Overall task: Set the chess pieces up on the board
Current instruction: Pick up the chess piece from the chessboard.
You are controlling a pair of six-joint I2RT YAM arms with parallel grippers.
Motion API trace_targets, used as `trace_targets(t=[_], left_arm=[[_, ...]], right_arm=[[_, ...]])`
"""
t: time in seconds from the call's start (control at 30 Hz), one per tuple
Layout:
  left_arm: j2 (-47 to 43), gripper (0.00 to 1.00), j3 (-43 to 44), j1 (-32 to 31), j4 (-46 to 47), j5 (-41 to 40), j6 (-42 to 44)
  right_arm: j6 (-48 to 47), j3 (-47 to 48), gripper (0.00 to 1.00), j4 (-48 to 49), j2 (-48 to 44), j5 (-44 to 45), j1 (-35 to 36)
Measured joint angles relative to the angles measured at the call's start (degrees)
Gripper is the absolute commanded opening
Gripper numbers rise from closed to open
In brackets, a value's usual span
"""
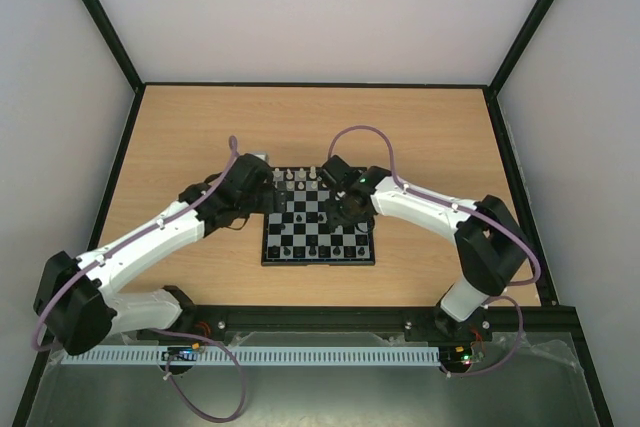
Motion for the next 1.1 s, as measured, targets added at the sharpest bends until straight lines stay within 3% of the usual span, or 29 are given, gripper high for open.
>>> trace_targets(t=[0.3,0.57,0.77,1.1], left_arm=[[-1.4,1.0,-0.9,0.9,0.0,-0.5,-0.5],[-1.4,1.0,-1.1,1.1,0.0,-0.4,-0.5],[-1.4,0.99,-1.2,1.3,0.0,-0.4,-0.4],[-1.2,0.99,-1.2,1.3,0.1,-0.3,-0.4]], right_arm=[[-1.2,1.4,0.32,0.4,4.5,-2.5,2.0],[-1.3,1.7,0.26,0.5,7.4,-2.4,2.4],[-1.5,1.7,0.1,0.6,7.8,-1.9,2.4],[-1.5,1.7,0.05,0.0,7.3,-1.1,2.4]])
